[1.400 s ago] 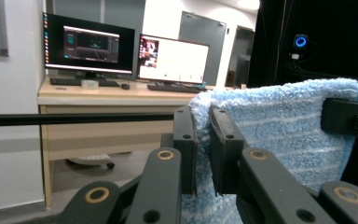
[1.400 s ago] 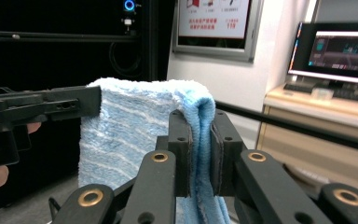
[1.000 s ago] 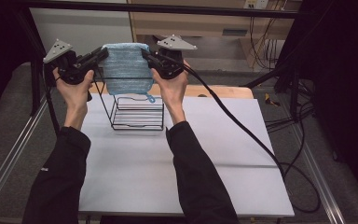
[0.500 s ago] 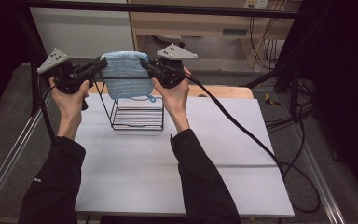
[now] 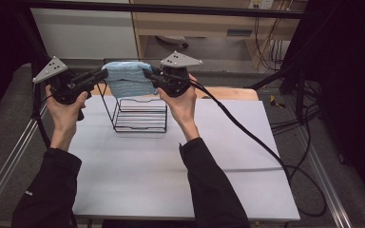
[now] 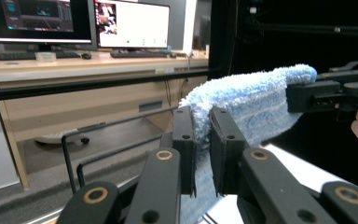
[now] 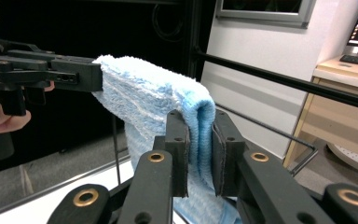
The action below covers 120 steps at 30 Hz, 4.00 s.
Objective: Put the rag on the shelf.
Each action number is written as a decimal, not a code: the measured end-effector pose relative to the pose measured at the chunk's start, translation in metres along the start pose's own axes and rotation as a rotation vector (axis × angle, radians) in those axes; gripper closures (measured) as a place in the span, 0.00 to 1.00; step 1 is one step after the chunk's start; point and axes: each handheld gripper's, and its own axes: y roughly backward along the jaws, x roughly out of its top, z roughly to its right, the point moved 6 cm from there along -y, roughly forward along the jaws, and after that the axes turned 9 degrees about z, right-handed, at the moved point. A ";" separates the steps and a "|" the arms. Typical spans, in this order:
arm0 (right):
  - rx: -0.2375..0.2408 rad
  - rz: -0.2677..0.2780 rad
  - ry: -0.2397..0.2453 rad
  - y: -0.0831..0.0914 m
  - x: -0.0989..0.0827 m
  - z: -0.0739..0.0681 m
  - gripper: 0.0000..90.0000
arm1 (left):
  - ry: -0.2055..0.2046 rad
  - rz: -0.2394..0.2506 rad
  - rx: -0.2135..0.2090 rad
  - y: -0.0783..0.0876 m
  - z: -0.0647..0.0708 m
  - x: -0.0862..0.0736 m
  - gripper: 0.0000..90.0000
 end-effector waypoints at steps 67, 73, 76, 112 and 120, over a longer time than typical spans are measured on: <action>0.107 -0.253 -0.046 0.004 -0.047 -0.017 1.00 | -0.025 -0.303 -0.005 0.001 0.014 -0.044 1.00; 0.060 -0.251 -0.057 0.001 -0.059 -0.009 0.99 | -0.011 -0.298 0.018 -0.006 0.010 -0.053 1.00; 0.047 -0.242 -0.050 0.000 -0.064 -0.006 0.98 | -0.002 -0.292 0.038 -0.012 0.007 -0.056 1.00; 0.073 -0.138 -0.056 0.048 -0.030 -0.011 0.40 | -0.017 -0.270 0.073 0.034 0.019 -0.034 0.41; 0.049 -0.172 -0.082 0.081 -0.045 0.003 0.23 | -0.045 -0.298 0.080 0.049 0.023 -0.051 0.27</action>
